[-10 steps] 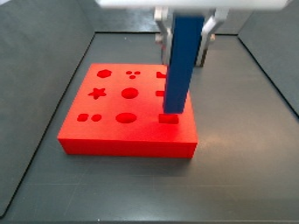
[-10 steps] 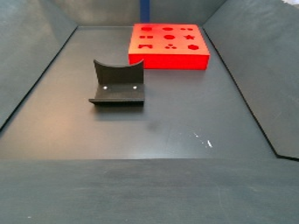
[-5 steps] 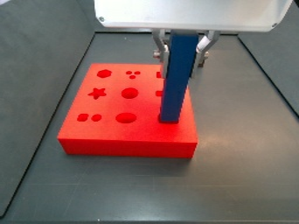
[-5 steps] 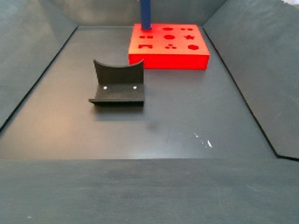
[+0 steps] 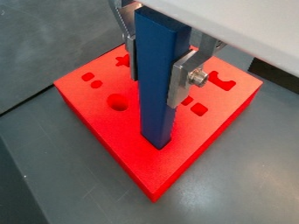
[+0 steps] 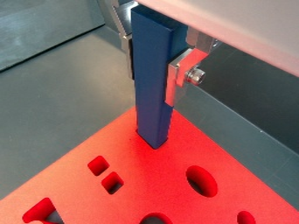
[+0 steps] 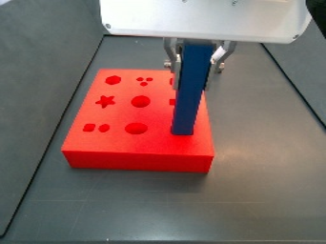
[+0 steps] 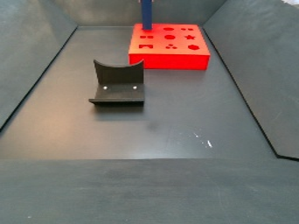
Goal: Insert the rectangle object.
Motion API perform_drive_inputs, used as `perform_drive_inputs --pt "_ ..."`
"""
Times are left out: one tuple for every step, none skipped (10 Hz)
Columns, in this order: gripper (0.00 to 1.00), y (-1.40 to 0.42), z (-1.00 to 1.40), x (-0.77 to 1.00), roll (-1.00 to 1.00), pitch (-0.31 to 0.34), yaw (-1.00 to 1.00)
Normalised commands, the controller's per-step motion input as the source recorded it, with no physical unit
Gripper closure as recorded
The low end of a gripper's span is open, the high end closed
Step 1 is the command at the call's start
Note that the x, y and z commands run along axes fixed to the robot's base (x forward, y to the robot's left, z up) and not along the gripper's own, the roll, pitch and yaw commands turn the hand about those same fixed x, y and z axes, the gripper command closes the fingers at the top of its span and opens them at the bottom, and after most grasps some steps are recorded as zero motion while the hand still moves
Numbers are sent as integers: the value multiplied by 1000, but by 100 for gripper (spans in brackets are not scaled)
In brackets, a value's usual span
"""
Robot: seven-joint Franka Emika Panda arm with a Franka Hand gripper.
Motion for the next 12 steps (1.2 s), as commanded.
perform_drive_inputs --pt "100 117 -897 166 -24 71 0" --pt "100 106 -1000 140 0 117 0" --pt "100 83 -1000 103 0 11 360" --pt "100 100 -1000 51 0 14 451" --pt "100 91 -1000 0 16 41 343" --pt "100 117 -860 0 49 47 331" --pt "100 20 -523 9 0 44 323" --pt "100 0 -240 -114 0 0 0" --pt "100 0 -26 0 0 0 0" --pt "100 -89 -491 243 111 -97 -406" --pt "100 0 -323 209 -73 -374 -506" --pt "100 0 -200 103 -144 -433 -514"
